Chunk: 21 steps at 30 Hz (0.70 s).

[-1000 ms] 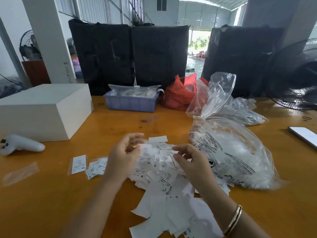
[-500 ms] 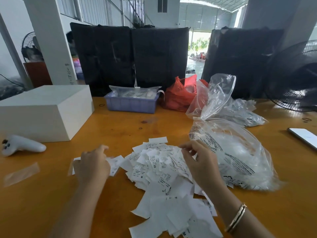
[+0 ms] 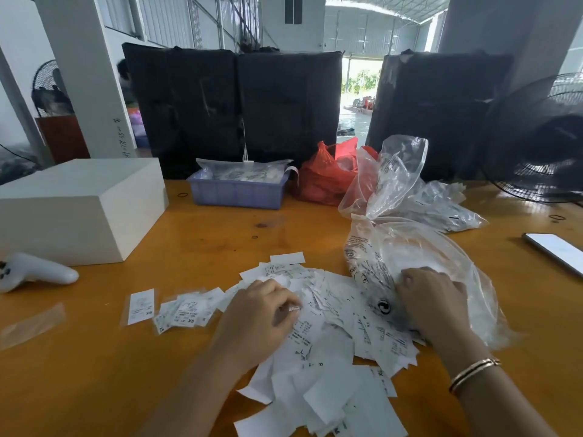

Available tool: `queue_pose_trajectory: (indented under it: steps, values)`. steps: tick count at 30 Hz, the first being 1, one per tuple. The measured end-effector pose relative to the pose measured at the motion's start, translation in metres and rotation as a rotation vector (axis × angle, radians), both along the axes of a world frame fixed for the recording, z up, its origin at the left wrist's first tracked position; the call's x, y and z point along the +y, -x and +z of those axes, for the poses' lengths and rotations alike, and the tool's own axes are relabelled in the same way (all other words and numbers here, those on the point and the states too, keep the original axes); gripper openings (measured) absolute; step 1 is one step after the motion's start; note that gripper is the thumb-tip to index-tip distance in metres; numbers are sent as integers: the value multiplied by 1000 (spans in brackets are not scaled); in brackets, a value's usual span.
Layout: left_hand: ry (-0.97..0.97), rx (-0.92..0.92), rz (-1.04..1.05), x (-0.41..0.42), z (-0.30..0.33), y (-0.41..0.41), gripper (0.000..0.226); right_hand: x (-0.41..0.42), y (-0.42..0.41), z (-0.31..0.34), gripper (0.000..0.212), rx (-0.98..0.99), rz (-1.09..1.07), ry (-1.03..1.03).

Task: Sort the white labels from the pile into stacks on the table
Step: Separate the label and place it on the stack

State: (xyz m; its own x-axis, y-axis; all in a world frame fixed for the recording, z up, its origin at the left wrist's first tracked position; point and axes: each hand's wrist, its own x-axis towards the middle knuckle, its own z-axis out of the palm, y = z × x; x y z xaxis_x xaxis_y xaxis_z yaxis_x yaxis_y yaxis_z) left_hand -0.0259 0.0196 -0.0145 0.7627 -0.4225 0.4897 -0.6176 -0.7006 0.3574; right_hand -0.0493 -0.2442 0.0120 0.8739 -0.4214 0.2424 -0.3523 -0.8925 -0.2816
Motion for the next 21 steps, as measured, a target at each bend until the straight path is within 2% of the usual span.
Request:
queue_pose_trajectory:
  steps: [4, 8, 16, 21]
  values:
    - [13, 27, 50, -3, -4, -2, 29, 1, -4, -2, 24, 12, -10, 64]
    - [10, 35, 72, -4, -5, -2, 25, 0, -6, -8, 29, -24, 7, 67]
    - [20, 50, 66, -5, -3, 0, 23, 0, -3, -8, 20, -313, 11, -34]
    - [25, 40, 54, -4, -1, 0, 21, 3, -3, -3, 12, -574, 127, -61]
